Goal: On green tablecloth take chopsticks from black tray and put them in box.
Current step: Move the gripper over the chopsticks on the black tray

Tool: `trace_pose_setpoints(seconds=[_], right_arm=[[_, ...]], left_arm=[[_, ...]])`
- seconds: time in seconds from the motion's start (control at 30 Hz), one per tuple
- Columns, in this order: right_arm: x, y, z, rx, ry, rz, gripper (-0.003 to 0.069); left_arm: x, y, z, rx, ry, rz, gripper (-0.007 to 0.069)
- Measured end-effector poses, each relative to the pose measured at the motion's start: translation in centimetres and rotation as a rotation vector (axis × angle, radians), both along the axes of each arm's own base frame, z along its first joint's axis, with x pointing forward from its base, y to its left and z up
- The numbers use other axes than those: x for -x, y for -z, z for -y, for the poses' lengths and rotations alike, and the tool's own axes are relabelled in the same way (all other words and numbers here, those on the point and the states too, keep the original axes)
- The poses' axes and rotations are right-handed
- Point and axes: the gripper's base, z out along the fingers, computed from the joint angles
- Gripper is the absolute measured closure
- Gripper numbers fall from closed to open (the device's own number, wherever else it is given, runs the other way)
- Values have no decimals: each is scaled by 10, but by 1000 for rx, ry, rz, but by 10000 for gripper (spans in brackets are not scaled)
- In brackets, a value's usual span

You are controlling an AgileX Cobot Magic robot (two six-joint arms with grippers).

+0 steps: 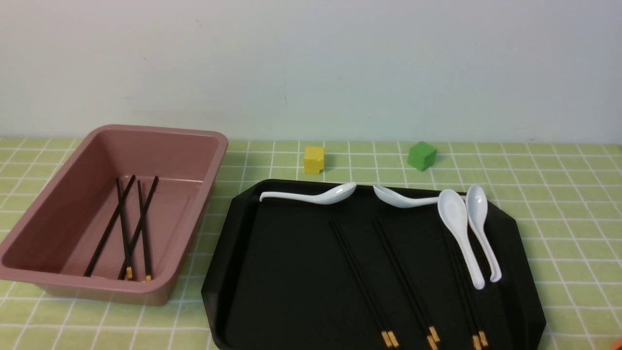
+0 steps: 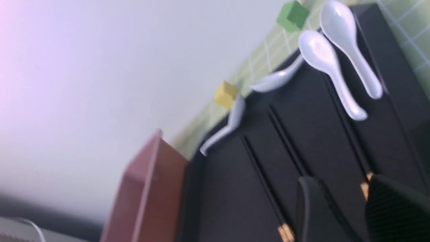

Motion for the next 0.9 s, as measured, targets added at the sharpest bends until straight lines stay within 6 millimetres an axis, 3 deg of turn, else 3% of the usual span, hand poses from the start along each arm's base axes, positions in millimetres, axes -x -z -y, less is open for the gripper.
trace_pose_setpoints(seconds=[0.13, 0.2, 0.23, 0.27, 0.33, 0.43, 0.53, 0.67, 0.73, 0.77, 0.9], right_arm=[[0, -33, 8, 47, 82, 179, 476], [1, -69, 14, 112, 161, 316, 536], [1, -73, 15, 132, 167, 327, 542], [-3, -97, 16, 227, 198, 378, 597], [-14, -117, 13, 369, 180, 364, 658], [-34, -134, 1, 545, 33, 262, 669], [-66, -133, -17, 635, -238, 23, 659], [-106, -106, -36, 649, -575, -324, 645], [-118, -97, -40, 651, -639, -378, 636], [-134, -84, -47, 655, -719, -415, 617], [-158, -64, -72, 657, -884, -427, 563]], left_arm=[[0, 0, 0, 0, 0, 0, 552], [0, 0, 0, 0, 0, 0, 552], [0, 0, 0, 0, 0, 0, 552], [0, 0, 0, 0, 0, 0, 552], [0, 0, 0, 0, 0, 0, 552], [0, 0, 0, 0, 0, 0, 552], [0, 0, 0, 0, 0, 0, 552], [0, 0, 0, 0, 0, 0, 549], [0, 0, 0, 0, 0, 0, 548], [0, 0, 0, 0, 0, 0, 546], [0, 0, 0, 0, 0, 0, 539]])
